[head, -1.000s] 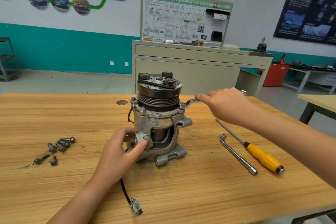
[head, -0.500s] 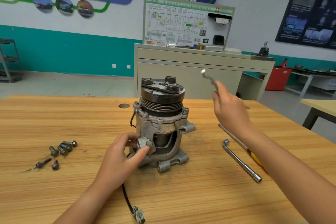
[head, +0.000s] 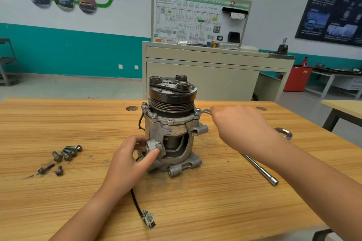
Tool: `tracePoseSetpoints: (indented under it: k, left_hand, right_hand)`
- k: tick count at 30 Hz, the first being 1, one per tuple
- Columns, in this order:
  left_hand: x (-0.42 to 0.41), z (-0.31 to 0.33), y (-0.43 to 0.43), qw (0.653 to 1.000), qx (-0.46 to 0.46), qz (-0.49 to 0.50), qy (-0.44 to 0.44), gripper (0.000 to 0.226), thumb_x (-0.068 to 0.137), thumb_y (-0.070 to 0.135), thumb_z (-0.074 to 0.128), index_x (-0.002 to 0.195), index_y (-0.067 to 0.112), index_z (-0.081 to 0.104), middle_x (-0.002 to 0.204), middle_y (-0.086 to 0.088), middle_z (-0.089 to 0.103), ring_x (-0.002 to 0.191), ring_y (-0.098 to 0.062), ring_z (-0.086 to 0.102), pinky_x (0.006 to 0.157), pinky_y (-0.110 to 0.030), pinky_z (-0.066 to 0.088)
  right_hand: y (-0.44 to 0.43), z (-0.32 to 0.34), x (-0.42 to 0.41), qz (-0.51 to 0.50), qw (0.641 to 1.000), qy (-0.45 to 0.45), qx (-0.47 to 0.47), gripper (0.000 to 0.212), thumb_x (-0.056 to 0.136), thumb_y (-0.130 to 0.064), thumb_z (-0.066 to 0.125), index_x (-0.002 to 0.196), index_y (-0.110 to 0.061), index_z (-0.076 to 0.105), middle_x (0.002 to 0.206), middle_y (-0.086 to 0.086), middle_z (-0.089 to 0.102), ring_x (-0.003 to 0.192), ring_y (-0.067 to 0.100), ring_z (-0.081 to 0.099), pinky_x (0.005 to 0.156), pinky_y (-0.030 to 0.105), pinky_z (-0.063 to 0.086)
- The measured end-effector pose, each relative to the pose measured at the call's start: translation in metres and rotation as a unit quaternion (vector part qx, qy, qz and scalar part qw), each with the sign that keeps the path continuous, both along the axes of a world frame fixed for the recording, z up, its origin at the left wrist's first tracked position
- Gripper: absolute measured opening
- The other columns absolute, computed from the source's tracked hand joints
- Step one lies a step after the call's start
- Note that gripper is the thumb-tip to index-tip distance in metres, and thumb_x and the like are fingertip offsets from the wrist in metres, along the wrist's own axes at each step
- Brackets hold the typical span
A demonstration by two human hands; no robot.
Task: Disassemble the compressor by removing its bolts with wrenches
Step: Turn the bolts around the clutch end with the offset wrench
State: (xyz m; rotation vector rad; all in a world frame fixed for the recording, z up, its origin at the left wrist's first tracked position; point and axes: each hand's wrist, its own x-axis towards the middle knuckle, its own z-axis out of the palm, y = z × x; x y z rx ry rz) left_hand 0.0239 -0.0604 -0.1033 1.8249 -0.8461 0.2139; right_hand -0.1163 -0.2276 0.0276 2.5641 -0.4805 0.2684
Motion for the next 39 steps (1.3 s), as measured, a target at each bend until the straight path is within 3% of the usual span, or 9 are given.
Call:
tracePoseSetpoints:
  k: [4, 11, 14, 16, 19, 22, 26, 31, 39]
  left_hand:
    - [-0.001, 0.0, 0.0, 1.0, -0.004, 0.0, 0.0, 0.027, 0.079, 0.027, 0.071, 0.1, 0.029, 0.055, 0.097, 0.014, 0.06, 0.091, 0.006, 0.054, 0.07, -0.002, 0.038]
    - [0.0, 0.0, 0.0, 1.0, -0.014, -0.009, 0.001, 0.027, 0.078, 0.025, 0.072, 0.094, 0.035, 0.053, 0.096, 0.013, 0.06, 0.091, 0.009, 0.054, 0.072, -0.002, 0.038]
    - [-0.001, 0.001, 0.001, 1.0, -0.015, -0.009, -0.004, 0.029, 0.077, 0.025, 0.073, 0.095, 0.035, 0.053, 0.096, 0.014, 0.06, 0.091, 0.007, 0.054, 0.072, -0.001, 0.037]
    - [0.0, 0.001, 0.001, 1.0, -0.014, -0.009, -0.007, 0.029, 0.077, 0.024, 0.073, 0.097, 0.032, 0.054, 0.097, 0.013, 0.061, 0.09, 0.004, 0.056, 0.072, -0.001, 0.037]
    - [-0.001, 0.002, 0.002, 1.0, -0.011, -0.008, -0.01, 0.028, 0.078, 0.023, 0.073, 0.099, 0.028, 0.055, 0.097, 0.011, 0.061, 0.092, 0.002, 0.056, 0.073, -0.001, 0.038]
    - [-0.001, 0.001, 0.002, 1.0, -0.014, -0.011, -0.009, 0.027, 0.078, 0.022, 0.073, 0.099, 0.027, 0.056, 0.097, 0.01, 0.062, 0.093, 0.0, 0.056, 0.073, -0.003, 0.039]
    - [0.0, -0.001, 0.002, 1.0, -0.014, -0.01, -0.01, 0.028, 0.078, 0.023, 0.072, 0.1, 0.025, 0.057, 0.096, 0.009, 0.062, 0.092, 0.001, 0.056, 0.074, -0.002, 0.038]
    - [0.002, -0.002, 0.0, 1.0, -0.018, -0.008, -0.014, 0.027, 0.077, 0.023, 0.073, 0.1, 0.022, 0.059, 0.095, 0.01, 0.062, 0.09, 0.007, 0.056, 0.073, 0.0, 0.036]
    - [0.001, -0.002, 0.0, 1.0, -0.016, -0.002, -0.017, 0.027, 0.077, 0.024, 0.072, 0.099, 0.025, 0.057, 0.093, 0.011, 0.061, 0.092, 0.012, 0.053, 0.073, 0.0, 0.037]
  right_hand:
    - [0.017, 0.004, 0.005, -0.009, 0.999, 0.028, -0.016, 0.017, 0.087, 0.0, 0.043, 0.096, -0.013, 0.049, 0.059, -0.002, 0.027, 0.05, 0.017, 0.03, 0.039, 0.025, 0.019]
    - [-0.039, 0.001, 0.017, -0.007, 0.996, 0.058, -0.064, 0.02, 0.091, -0.004, 0.039, 0.108, -0.011, 0.047, 0.059, -0.003, 0.035, 0.048, 0.013, 0.035, 0.043, 0.024, 0.025]
    - [-0.056, 0.0, 0.048, 0.052, 0.997, 0.02, -0.048, 0.021, 0.091, -0.002, 0.042, 0.108, -0.009, 0.05, 0.081, 0.002, 0.059, 0.076, 0.022, 0.057, 0.078, 0.033, 0.042]
    - [-0.061, -0.006, 0.066, 0.118, 0.991, -0.027, -0.056, 0.029, 0.087, 0.005, 0.044, 0.114, -0.002, 0.053, 0.103, 0.012, 0.064, 0.095, 0.027, 0.06, 0.102, 0.041, 0.032]
    - [-0.064, -0.015, 0.077, 0.222, 0.965, -0.136, -0.023, 0.029, 0.07, 0.018, 0.059, 0.098, 0.011, 0.062, 0.089, 0.023, 0.068, 0.079, 0.033, 0.067, 0.09, 0.049, 0.045]
    - [-0.061, -0.017, 0.063, 0.175, 0.956, -0.214, 0.101, 0.027, 0.092, -0.001, 0.047, 0.118, 0.003, 0.055, 0.097, 0.018, 0.067, 0.09, 0.033, 0.062, 0.088, 0.04, 0.041]
    - [-0.049, -0.014, 0.019, 0.147, 0.903, -0.357, 0.19, 0.025, 0.097, -0.014, 0.042, 0.117, -0.001, 0.05, 0.07, 0.004, 0.056, 0.06, 0.026, 0.054, 0.049, 0.032, 0.038]
    - [-0.034, -0.017, -0.012, 0.013, 0.989, -0.138, 0.048, 0.028, 0.092, -0.009, 0.042, 0.118, -0.019, 0.042, 0.061, -0.007, 0.032, 0.06, 0.023, 0.043, 0.046, 0.029, 0.024]
    - [0.005, 0.002, -0.003, -0.005, 1.0, 0.022, -0.021, 0.032, 0.087, 0.002, 0.042, 0.117, -0.006, 0.046, 0.06, 0.0, 0.026, 0.055, 0.019, 0.031, 0.04, 0.025, 0.018]
